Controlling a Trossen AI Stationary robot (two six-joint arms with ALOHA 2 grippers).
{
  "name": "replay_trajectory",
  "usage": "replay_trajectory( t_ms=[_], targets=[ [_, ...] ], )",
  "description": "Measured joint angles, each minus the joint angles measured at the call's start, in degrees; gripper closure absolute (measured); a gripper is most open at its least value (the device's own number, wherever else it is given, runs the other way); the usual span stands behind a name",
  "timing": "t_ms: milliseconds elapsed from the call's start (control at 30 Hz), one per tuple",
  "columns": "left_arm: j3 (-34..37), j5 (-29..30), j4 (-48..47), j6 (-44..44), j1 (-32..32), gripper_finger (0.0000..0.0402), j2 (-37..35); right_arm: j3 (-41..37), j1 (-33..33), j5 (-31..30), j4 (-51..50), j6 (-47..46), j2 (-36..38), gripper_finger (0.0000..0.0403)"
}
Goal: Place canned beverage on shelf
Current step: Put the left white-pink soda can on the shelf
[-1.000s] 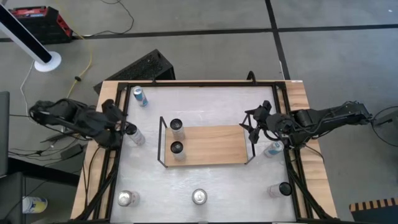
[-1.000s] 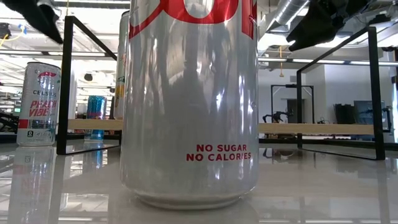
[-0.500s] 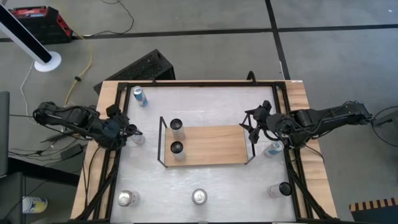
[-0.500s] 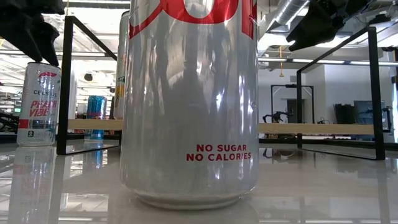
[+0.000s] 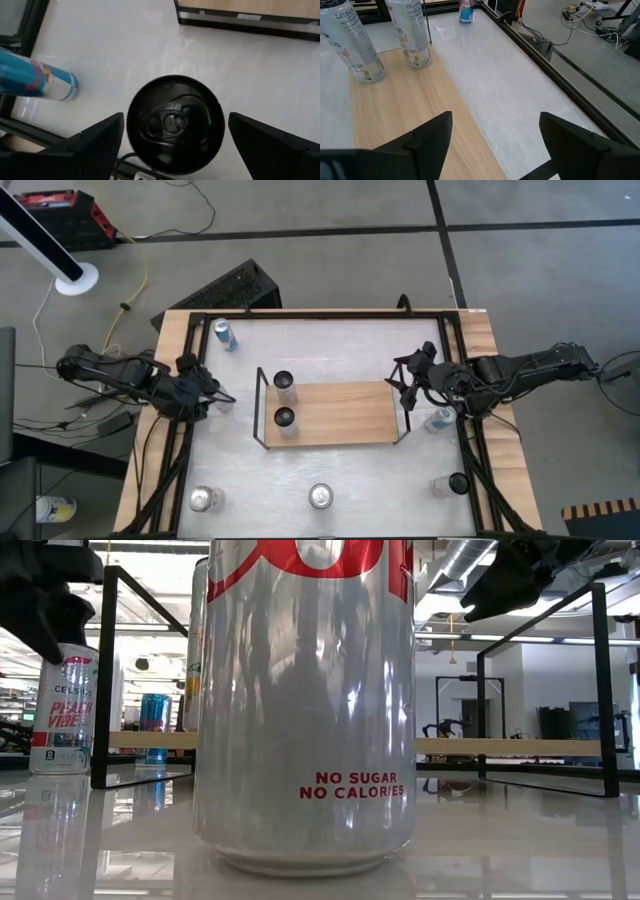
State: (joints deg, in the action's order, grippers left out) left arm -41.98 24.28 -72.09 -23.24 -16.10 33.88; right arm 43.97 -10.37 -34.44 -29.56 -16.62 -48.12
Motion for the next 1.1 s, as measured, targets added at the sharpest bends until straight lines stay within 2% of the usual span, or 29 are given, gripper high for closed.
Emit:
replay_trajectory(
  t_ms=[733, 867, 1100],
  targets=[
    [-0.3, -2.4, 0.1, -1.4, 0.0, 0.0062, -0.1, 0.0, 0.0, 0.0, 0.0, 0.0, 0.0, 0.0078],
    [-0.3, -2.5, 0.1, -1.5, 0.0, 0.0087, -0.1, 0.0, 0.0, 0.0, 0.0, 0.0, 0.0, 0.0078],
    [-0.4, -2.5, 0.1, -1.5, 0.0, 0.0156, -0.1, 0.0, 0.0, 0.0, 0.0, 0.0, 0.0, 0.0078]
  ],
)
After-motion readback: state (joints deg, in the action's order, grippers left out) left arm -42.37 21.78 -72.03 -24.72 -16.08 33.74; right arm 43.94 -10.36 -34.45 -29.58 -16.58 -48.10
